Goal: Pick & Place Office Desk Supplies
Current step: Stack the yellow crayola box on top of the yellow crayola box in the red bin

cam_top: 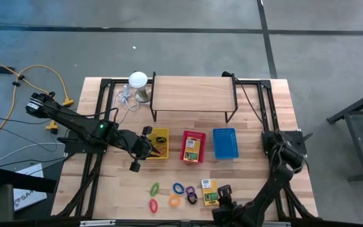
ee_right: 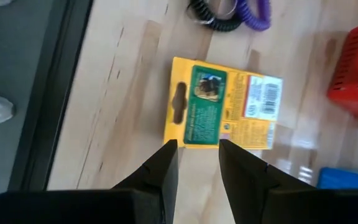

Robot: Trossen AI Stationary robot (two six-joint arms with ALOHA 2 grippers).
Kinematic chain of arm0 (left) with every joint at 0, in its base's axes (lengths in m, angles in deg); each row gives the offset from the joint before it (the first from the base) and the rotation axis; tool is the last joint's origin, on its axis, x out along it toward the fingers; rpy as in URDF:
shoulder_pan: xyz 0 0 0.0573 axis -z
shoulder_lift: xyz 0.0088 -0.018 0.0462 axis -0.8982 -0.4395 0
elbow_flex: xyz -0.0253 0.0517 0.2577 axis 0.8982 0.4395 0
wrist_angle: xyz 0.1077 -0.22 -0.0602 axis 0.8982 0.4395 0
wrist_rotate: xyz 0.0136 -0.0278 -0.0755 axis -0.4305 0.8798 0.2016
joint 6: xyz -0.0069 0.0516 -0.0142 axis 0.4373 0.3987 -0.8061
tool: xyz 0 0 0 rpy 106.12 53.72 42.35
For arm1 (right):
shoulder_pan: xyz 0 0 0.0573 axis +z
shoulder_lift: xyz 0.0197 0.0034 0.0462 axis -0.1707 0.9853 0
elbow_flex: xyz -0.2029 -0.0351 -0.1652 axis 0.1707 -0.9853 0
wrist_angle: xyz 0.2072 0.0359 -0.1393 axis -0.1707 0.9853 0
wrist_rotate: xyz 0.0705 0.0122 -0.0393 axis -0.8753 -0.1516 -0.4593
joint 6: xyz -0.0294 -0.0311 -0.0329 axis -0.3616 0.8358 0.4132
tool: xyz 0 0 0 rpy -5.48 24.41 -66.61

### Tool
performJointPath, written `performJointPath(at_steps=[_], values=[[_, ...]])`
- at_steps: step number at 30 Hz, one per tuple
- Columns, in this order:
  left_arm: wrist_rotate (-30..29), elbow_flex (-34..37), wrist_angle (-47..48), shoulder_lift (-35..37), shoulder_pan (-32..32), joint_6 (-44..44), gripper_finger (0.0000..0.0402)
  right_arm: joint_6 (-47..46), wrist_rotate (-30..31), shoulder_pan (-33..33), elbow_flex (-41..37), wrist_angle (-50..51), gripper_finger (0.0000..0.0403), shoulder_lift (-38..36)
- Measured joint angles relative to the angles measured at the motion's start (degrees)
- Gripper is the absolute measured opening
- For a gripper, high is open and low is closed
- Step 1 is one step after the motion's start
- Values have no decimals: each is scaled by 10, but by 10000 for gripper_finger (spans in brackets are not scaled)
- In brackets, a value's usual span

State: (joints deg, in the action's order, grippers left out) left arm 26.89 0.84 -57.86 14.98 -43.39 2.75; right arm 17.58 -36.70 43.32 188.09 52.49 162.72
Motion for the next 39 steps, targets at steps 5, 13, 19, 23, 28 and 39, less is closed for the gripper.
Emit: performJointPath(at_steps=[5, 13, 19, 23, 28, 39], values=[[0, 0, 0, 0, 0, 0, 54, -27, 1, 4, 0, -6, 105, 29], [0, 0, 0, 0, 0, 0, 54, -43, 8, 18, 0, -25, 105, 39], [0, 0, 0, 0, 0, 0, 54, -43, 54, 28, 0, -33, 105, 57], [0, 0, 0, 0, 0, 0, 54, -43, 81, 35, 0, -34, 105, 67], [0, 0, 0, 0, 0, 0, 54, -42, 106, 40, 0, -32, 105, 79], [0, 0, 0, 0, 0, 0, 54, -42, 114, 43, 0, -22, 105, 92]])
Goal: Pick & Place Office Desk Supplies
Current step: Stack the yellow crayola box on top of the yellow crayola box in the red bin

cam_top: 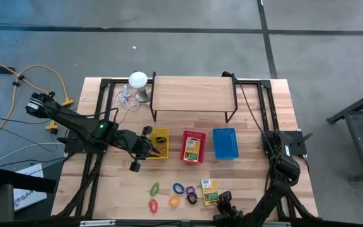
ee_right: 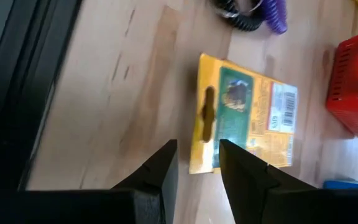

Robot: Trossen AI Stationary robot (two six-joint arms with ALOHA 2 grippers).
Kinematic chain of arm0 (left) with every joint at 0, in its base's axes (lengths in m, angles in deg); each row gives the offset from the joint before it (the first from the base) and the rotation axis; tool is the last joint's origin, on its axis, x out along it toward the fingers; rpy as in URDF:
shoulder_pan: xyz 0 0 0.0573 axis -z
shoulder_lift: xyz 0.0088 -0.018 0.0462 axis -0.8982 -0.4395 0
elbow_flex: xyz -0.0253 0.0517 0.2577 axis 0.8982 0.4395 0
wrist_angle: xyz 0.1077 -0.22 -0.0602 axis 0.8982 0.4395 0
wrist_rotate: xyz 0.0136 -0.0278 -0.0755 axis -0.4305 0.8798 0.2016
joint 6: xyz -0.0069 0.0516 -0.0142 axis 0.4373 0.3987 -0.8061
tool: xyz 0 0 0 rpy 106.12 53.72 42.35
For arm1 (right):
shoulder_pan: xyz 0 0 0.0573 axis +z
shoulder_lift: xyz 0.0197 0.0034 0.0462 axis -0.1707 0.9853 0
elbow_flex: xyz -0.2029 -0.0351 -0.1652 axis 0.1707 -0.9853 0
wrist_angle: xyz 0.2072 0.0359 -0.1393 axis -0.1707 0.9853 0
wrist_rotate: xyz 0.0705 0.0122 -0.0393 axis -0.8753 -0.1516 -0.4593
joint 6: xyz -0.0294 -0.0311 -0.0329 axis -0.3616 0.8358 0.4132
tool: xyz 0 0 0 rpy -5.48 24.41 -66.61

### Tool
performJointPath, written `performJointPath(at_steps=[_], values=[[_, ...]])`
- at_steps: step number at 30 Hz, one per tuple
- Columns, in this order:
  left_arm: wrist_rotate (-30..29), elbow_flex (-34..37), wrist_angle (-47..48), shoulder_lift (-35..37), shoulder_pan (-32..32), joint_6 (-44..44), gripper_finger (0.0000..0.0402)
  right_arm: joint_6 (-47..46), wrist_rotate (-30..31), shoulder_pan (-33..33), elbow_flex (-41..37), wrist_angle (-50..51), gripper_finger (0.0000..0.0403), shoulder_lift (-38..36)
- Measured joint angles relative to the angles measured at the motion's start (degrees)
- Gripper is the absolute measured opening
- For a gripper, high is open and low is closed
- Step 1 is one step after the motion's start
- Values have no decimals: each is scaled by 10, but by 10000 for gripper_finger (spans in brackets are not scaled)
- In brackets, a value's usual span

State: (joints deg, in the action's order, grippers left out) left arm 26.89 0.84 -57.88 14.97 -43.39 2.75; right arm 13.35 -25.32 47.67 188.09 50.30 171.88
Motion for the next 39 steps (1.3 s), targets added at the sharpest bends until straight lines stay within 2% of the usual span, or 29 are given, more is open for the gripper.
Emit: performJointPath(at_steps=[29, 32, 39], values=[[0, 0, 0, 0, 0, 0, 54, -18, 6, -9, 0, 28, 104, 14], [0, 0, 0, 0, 0, 0, 54, -18, 4, -9, 0, 28, 87, 14], [0, 0, 0, 0, 0, 0, 54, -18, 2, -9, 0, 28, 12, 14]])
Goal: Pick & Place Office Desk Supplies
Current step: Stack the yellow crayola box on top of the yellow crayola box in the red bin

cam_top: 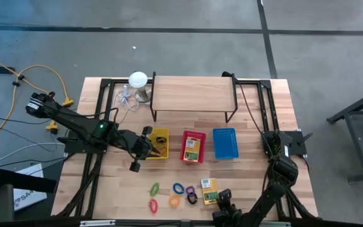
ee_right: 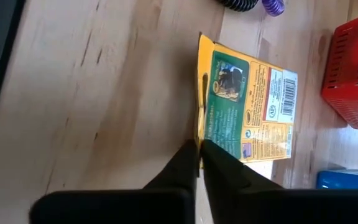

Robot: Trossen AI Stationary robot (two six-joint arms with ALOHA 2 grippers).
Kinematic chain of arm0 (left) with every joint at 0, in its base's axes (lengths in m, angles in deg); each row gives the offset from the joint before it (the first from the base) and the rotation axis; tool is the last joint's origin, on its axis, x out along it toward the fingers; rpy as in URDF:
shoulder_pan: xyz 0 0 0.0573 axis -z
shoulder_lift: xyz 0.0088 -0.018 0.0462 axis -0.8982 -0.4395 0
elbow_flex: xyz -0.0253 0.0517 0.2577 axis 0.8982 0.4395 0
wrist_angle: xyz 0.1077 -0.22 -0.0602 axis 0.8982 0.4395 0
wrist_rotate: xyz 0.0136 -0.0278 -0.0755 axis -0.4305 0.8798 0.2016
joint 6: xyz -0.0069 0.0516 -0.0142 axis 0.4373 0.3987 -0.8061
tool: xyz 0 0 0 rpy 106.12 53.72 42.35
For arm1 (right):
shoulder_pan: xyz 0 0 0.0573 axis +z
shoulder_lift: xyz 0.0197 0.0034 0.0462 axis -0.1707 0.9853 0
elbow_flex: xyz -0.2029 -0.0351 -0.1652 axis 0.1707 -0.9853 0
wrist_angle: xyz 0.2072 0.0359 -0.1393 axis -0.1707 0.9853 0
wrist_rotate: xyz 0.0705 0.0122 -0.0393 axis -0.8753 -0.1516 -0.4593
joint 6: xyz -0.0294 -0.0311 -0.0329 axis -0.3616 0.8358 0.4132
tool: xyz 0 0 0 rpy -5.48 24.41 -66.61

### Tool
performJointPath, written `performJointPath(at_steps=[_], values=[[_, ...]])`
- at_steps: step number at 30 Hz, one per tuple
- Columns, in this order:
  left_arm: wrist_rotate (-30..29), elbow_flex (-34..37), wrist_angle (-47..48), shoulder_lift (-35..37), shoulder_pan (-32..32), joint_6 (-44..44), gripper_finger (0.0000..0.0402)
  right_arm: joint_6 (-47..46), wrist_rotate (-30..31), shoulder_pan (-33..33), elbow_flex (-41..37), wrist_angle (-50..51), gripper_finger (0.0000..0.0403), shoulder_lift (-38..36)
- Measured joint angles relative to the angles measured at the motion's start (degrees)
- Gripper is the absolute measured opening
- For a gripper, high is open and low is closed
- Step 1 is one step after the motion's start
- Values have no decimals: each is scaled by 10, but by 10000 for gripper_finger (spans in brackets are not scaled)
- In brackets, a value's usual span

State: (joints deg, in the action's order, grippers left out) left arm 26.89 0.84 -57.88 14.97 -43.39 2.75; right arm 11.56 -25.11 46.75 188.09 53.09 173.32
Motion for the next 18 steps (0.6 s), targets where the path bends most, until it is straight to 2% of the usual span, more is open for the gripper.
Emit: performJointPath(at_steps=[18], values=[[0, 0, 0, 0, 0, 0, 54, -12, 2, 0, 0, 18, 2, 0]])
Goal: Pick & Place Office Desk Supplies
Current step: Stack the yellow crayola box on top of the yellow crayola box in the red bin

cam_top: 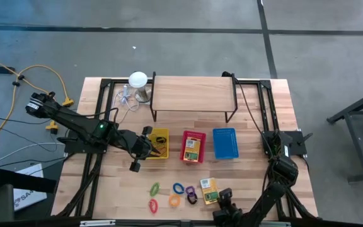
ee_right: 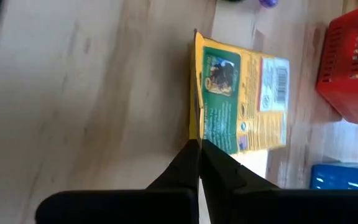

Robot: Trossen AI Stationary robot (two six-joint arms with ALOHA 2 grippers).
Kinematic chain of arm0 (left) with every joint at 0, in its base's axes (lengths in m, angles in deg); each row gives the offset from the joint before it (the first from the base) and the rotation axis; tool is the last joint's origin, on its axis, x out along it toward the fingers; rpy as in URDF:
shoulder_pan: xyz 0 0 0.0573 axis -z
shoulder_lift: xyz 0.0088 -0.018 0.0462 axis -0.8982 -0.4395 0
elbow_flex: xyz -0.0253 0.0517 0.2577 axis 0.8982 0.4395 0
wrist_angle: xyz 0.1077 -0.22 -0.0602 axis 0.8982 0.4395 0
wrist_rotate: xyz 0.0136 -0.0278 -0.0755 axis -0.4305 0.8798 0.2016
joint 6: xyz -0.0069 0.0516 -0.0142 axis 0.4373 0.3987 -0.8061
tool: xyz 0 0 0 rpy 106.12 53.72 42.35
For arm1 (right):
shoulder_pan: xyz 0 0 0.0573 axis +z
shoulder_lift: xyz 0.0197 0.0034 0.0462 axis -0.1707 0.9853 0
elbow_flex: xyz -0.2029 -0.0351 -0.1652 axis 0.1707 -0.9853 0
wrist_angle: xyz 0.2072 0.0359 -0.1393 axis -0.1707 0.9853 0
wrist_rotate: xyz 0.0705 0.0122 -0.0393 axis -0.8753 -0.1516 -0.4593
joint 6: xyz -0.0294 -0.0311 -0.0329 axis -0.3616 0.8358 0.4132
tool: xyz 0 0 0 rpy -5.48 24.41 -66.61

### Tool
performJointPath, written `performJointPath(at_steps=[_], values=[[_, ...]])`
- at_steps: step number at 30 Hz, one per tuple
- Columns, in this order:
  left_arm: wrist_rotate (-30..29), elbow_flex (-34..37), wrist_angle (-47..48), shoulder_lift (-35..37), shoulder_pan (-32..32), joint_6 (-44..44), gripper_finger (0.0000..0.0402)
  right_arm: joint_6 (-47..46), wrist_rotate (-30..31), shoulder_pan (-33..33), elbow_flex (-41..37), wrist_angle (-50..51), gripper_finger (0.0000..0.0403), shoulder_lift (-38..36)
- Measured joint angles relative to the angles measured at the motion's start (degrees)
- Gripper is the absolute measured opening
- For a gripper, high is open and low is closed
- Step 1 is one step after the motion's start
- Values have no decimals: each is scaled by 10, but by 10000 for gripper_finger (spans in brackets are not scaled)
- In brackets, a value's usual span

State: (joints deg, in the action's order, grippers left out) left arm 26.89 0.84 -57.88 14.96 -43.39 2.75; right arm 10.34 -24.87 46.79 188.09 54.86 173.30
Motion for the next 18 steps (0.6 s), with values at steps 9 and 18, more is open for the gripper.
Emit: performJointPath(at_steps=[9, 18], values=[[0, 0, 0, 0, 0, 0, 54, -13, -2, 0, 0, 34, 2, -26], [0, 0, 0, 0, 0, 0, 54, -13, -6, -9, 0, 48, 2, -92]])
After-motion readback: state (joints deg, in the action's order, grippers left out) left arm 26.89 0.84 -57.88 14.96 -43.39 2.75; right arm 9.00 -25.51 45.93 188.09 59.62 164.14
